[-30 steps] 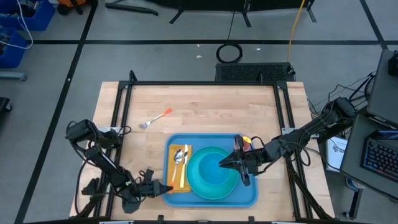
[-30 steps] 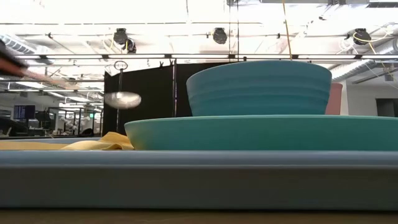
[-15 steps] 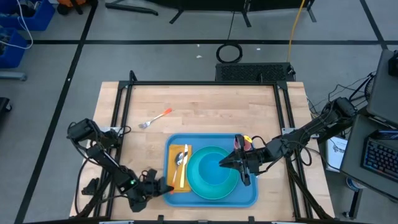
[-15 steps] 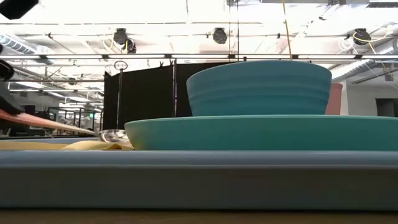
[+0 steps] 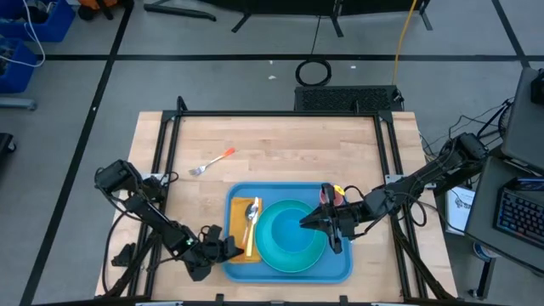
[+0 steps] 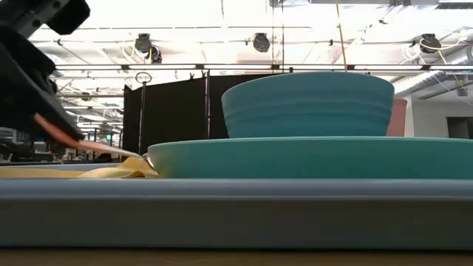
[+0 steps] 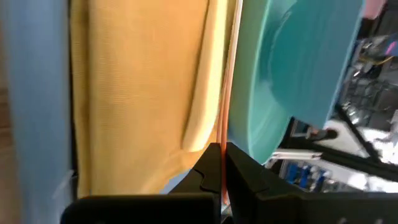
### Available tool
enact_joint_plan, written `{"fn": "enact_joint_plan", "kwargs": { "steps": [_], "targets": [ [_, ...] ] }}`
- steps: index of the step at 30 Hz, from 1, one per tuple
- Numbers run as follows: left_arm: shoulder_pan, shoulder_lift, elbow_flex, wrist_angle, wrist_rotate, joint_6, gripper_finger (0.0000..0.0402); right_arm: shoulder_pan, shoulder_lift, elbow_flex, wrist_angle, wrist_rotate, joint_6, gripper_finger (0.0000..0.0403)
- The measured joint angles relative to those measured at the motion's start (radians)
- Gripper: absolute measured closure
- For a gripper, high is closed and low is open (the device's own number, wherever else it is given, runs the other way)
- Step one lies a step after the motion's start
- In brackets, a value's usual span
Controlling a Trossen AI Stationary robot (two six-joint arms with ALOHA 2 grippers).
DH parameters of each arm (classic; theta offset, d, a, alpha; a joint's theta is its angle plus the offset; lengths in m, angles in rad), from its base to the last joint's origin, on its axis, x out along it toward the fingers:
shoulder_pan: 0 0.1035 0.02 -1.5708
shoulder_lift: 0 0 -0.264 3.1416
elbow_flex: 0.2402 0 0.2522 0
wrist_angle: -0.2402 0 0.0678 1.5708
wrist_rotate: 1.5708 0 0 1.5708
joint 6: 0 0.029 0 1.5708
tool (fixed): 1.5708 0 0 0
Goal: Set up tray
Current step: Put the orange spoon on top of the yellow napkin to the left of the yellow knife
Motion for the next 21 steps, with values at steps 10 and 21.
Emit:
{"fn": "enact_joint_plan", "kwargs": {
  "steps": [10, 21],
  "targets": [
    [0.024, 0.0, 0.0, -0.012, 0.035, 0.06, 0.0389, 0.0, 0.0, 0.0, 0.0, 0.0, 0.015, 0.0369],
    [0.042, 0.0, 0.0, -0.034, 0.03, 0.063, 0.0357, 0.0, 0.0, 0.0, 0.0, 0.0, 0.018, 0.0369]
  ]
}}
